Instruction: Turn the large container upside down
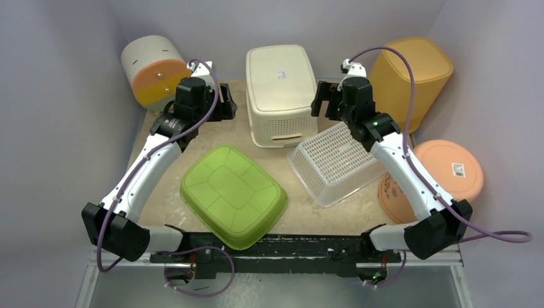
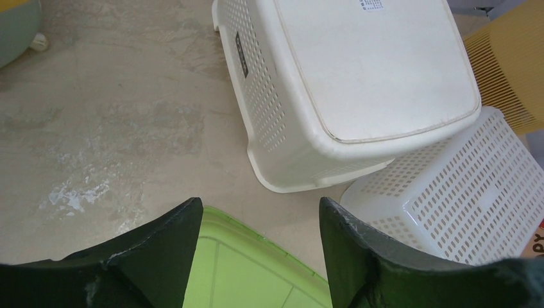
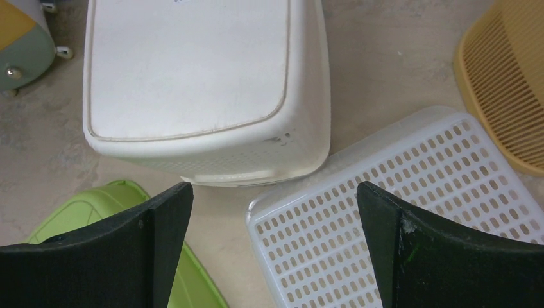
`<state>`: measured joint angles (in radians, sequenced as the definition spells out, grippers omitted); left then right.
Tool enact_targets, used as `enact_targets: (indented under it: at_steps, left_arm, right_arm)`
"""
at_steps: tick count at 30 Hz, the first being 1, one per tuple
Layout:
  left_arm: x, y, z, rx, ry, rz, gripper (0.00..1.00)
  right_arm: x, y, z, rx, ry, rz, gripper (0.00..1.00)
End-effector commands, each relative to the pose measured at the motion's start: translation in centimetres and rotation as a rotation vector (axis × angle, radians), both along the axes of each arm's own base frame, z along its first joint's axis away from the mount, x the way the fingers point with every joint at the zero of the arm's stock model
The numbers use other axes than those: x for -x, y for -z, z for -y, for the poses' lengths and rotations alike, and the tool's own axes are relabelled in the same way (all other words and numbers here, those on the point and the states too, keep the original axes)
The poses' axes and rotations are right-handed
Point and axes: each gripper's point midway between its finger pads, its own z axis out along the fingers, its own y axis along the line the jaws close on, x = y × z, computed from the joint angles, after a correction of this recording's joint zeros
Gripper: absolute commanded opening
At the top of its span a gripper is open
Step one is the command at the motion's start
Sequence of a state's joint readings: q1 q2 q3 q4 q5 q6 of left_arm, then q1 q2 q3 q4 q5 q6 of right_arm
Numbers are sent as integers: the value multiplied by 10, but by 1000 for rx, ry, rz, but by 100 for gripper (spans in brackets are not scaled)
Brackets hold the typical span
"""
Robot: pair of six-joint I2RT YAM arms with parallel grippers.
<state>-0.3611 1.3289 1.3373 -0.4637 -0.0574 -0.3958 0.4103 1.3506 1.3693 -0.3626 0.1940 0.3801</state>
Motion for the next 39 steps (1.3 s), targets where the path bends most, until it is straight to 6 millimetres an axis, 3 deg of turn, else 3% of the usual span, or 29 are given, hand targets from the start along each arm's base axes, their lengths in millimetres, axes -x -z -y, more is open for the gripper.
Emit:
enact_targets:
  at_steps: [1,10,39]
  left_arm:
    - [8,-9,-2,-12,22,22,64]
    - [11,-3,-3,-8,17,4,66]
    - [13,-3,-11,-12,-32,1,69]
  right_arm:
    - [7,-6,25,0,138,14,100]
    - [17,10,40,75,181,-47,100]
    - [16,-11,55,92,252,22,100]
